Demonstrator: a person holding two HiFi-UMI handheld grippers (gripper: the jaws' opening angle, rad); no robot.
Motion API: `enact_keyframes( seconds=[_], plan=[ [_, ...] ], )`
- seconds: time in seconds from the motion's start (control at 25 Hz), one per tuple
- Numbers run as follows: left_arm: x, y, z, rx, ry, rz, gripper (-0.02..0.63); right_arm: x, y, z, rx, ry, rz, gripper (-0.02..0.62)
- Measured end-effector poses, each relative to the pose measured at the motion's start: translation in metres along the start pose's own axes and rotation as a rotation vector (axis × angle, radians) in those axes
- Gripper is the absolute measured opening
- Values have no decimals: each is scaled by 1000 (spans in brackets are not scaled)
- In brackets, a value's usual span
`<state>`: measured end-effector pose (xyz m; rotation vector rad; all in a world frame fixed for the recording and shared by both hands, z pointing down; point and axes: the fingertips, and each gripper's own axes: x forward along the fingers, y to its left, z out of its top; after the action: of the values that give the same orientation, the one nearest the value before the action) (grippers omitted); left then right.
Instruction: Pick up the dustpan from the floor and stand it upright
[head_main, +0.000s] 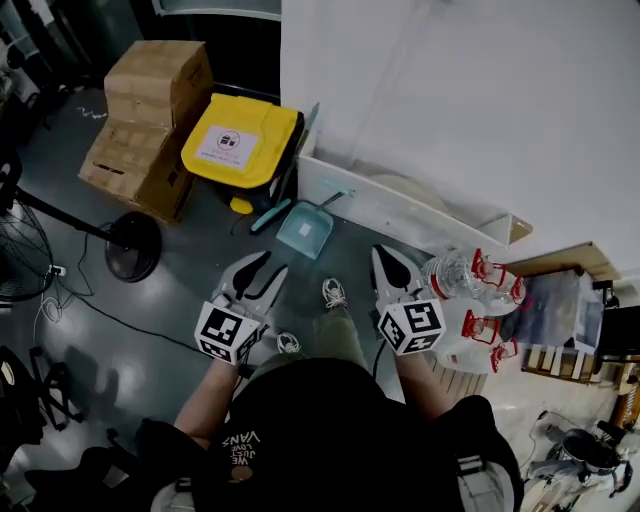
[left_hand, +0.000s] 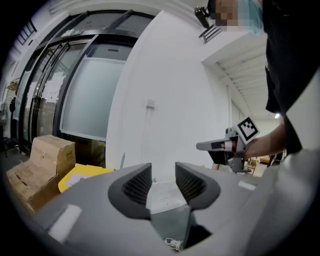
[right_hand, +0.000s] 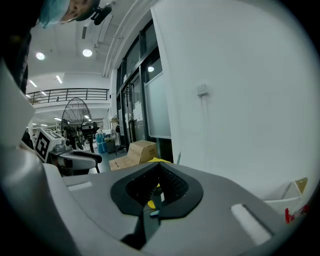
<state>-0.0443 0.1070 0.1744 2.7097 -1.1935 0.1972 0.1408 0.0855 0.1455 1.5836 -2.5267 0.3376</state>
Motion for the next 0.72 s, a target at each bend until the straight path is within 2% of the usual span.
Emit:
enact_keyframes(
  seconds=[0.2, 0.52, 0.72],
  plan=[
    [-22, -3, 10, 0, -26, 5, 140, -15, 12, 9, -8, -8, 4, 2],
    [-44, -17, 36, 39, -71, -2, 100, -29, 36, 10, -10, 13, 42, 2],
    [-56, -25, 39, 40, -73, 7, 54, -37, 51, 7, -20, 30, 69, 2]
  ],
)
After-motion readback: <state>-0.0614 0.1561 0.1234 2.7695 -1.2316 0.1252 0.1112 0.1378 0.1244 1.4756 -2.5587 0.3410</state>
